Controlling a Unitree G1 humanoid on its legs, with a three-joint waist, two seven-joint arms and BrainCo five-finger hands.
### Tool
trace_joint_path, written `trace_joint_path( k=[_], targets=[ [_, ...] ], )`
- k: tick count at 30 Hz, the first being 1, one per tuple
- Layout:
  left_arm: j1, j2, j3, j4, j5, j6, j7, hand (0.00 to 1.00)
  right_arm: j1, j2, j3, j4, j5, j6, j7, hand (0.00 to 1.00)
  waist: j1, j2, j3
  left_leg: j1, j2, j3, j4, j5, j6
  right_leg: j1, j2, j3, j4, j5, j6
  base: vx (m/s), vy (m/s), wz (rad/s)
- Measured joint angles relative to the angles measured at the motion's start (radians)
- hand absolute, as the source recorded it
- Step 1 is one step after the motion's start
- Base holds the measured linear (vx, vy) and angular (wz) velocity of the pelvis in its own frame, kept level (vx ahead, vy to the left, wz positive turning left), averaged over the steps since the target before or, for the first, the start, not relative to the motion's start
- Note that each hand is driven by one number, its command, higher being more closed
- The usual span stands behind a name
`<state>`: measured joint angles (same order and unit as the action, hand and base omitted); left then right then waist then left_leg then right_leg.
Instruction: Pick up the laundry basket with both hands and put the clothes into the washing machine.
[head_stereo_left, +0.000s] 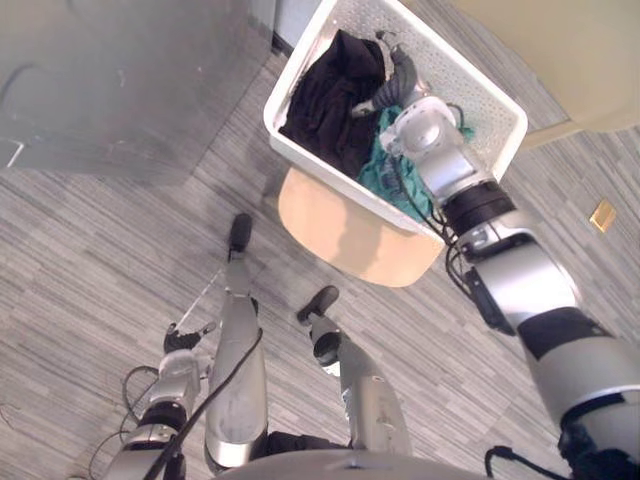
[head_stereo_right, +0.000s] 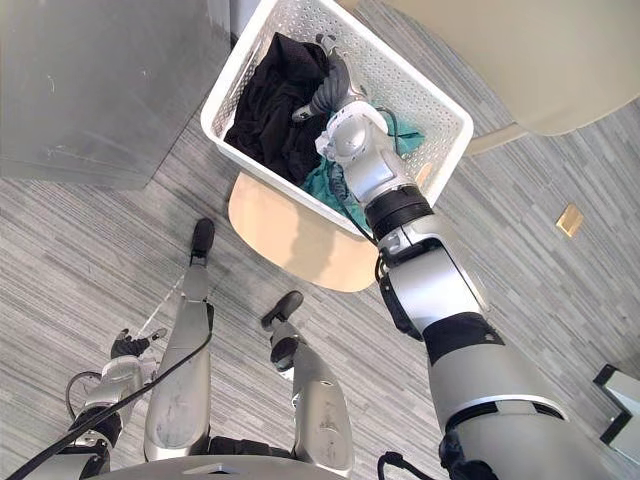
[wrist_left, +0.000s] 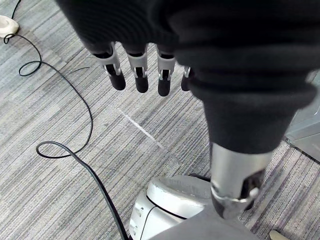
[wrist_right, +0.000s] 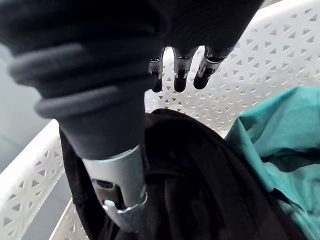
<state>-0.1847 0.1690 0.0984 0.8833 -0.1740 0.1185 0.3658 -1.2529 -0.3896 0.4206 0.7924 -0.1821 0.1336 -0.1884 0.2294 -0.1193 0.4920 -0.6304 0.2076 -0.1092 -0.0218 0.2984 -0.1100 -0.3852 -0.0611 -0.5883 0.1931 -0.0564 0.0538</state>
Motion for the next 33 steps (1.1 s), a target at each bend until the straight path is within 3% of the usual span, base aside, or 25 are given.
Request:
trace_joint_path(
  k=[15,33],
  targets=[
    [-0.008,0.015,0.019,-0.019,-0.021,0.002,0.027,0.0,0.009,0.155,0.011,-0.109,-0.001,0.001,-0.02,0.0,-0.014,-0.024,0.011,-0.027,0.013,-0.004,0.0,0.003,-0.006,-0.023,0.014,-0.005,0.004,-0.004,-0.004,0.02,-0.04,0.0],
    [-0.007,0.027,0.008,-0.028,-0.041,-0.007,0.029,0.0,-0.018,0.144,0.048,0.079,-0.038,-0.004,0.005,0.0,-0.021,-0.034,0.015,-0.043,0.015,-0.032,-0.033,0.027,-0.008,-0.037,0.022,-0.03,0.005,-0.009,-0.005,0.03,-0.032,0.03]
  ],
)
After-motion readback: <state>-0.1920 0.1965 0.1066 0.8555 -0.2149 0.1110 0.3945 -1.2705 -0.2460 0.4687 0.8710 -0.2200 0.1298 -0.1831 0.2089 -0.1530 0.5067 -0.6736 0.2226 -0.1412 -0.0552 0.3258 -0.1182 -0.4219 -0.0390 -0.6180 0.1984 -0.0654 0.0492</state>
